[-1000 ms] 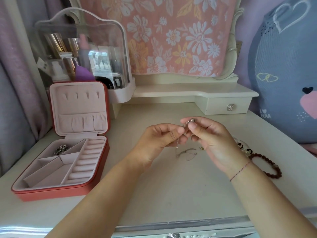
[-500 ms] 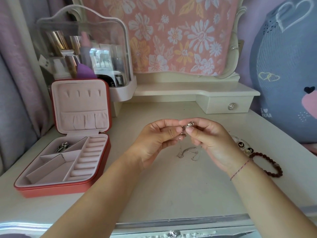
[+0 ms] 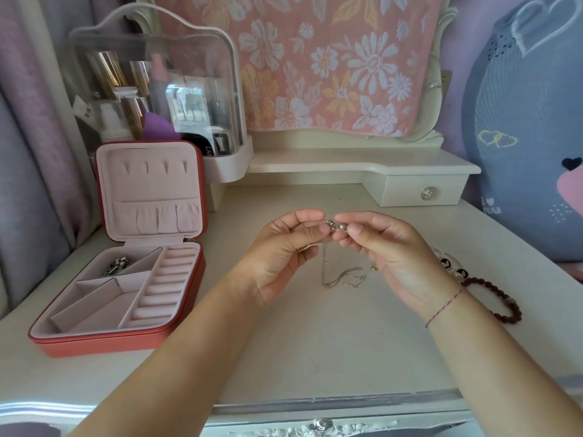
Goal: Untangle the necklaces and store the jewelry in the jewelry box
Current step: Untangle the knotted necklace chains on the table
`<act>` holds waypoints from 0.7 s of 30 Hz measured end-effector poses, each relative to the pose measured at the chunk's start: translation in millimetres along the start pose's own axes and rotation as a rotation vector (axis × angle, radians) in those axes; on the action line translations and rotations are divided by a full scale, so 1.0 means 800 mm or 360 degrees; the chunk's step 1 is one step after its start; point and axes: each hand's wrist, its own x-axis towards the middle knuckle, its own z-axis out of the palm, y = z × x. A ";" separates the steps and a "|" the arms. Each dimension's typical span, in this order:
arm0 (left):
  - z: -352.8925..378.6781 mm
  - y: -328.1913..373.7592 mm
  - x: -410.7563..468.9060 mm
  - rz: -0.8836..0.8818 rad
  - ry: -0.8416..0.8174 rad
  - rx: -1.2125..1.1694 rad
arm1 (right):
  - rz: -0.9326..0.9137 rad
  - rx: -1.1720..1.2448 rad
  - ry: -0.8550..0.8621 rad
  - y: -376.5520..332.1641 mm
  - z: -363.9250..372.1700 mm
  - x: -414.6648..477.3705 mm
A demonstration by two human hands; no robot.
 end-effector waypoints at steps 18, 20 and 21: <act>0.002 -0.001 -0.001 0.0100 -0.0028 0.0030 | 0.0102 -0.0283 0.0006 0.006 0.013 -0.001; 0.004 -0.001 -0.002 0.0149 -0.0004 0.0135 | 0.0116 -0.0297 -0.0032 0.005 0.014 -0.002; 0.005 -0.001 -0.003 0.0178 0.0015 0.0193 | 0.0125 -0.0302 -0.0036 0.004 0.014 -0.002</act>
